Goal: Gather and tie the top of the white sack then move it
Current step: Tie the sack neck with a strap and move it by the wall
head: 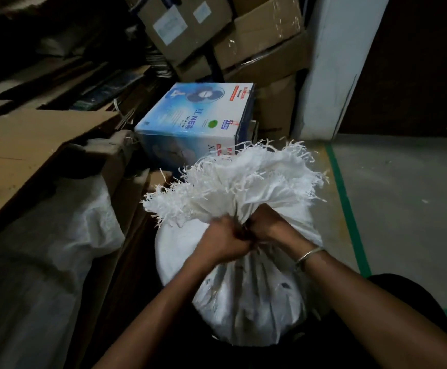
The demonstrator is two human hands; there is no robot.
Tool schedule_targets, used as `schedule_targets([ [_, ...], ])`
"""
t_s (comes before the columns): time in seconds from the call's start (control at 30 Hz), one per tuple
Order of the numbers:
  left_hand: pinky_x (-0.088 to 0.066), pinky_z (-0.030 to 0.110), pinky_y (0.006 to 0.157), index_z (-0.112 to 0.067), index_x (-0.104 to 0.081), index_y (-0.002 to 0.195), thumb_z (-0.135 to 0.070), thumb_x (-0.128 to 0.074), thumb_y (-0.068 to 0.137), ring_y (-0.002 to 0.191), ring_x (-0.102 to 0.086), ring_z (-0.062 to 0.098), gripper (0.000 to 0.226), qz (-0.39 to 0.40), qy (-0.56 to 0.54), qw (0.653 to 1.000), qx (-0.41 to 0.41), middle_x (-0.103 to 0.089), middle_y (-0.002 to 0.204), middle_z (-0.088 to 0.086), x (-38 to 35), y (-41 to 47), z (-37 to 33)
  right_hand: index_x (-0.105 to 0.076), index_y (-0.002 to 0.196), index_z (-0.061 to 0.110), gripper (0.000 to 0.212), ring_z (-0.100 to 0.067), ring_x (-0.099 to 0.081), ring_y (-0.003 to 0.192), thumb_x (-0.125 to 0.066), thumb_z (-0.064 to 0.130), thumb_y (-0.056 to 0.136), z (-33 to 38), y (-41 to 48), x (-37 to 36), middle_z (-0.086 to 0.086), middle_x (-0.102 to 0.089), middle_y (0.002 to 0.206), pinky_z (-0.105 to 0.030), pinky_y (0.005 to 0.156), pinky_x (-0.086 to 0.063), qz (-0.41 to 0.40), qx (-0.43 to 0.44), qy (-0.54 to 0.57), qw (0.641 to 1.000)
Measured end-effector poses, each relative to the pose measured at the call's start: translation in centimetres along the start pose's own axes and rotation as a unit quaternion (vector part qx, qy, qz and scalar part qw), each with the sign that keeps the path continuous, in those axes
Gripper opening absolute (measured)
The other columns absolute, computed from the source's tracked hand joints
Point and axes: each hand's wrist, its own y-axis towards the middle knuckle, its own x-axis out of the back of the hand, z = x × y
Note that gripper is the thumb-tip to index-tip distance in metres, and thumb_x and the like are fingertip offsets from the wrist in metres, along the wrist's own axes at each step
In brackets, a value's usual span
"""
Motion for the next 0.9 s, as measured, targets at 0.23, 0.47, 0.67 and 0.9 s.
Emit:
schedule_targets([
  [0.23, -0.062, 0.042, 0.086, -0.005, -0.05, 0.081, 0.017, -0.047, 0.074, 0.098, -0.071, 0.045, 0.023, 0.036, -0.545, 0.837, -0.021, -0.062, 0.109, 0.04, 5.2, 4.8, -4.6, -0.07, 0.087, 0.009, 0.033, -0.017, -0.061, 0.062, -0.081, 0.039, 0.078, -1.5, -0.1, 4.4, -0.007, -0.07, 0.083, -0.025, 0.058, -0.05, 0.024, -0.018, 0.012, 0.999],
  [0.47, -0.057, 0.047, 0.094, 0.004, -0.068, 0.088, 0.009, -0.051, 0.055, 0.103, -0.072, 0.034, 0.037, 0.112, -0.164, 0.973, -0.118, -0.073, 0.101, 0.03, 3.7, 8.9, -5.2, -0.057, 0.12, 0.008, 0.054, -0.025, -0.061, 0.101, -0.083, 0.017, 0.074, -1.9, 0.2, 2.9, -0.011, -0.062, 0.118, -0.027, 0.075, -0.047, -0.013, 0.06, -0.017, 0.998],
  [0.67, -0.059, 0.046, 0.095, 0.006, -0.069, 0.103, 0.007, -0.077, 0.081, 0.103, -0.074, 0.037, 0.024, 0.151, -0.099, 0.981, -0.074, -0.076, 0.106, 0.024, 5.7, 10.3, 0.2, -0.055, 0.109, 0.011, 0.046, -0.022, -0.054, 0.094, -0.082, 0.017, 0.073, -2.2, 0.8, 5.1, -0.005, -0.058, 0.1, -0.029, 0.068, -0.033, 0.006, 0.124, -0.132, 0.983],
  [0.9, -0.057, 0.027, 0.084, -0.009, -0.085, 0.093, -0.006, -0.088, 0.079, 0.08, -0.07, 0.006, 0.015, 0.132, 0.006, 0.987, -0.094, -0.082, 0.089, 0.002, 3.4, 10.9, 1.9, -0.058, 0.109, 0.014, 0.035, -0.023, -0.056, 0.088, -0.077, 0.018, 0.08, -0.3, 2.4, 7.0, -0.005, -0.06, 0.099, -0.029, 0.068, -0.033, 0.072, 0.222, -0.237, 0.943],
])
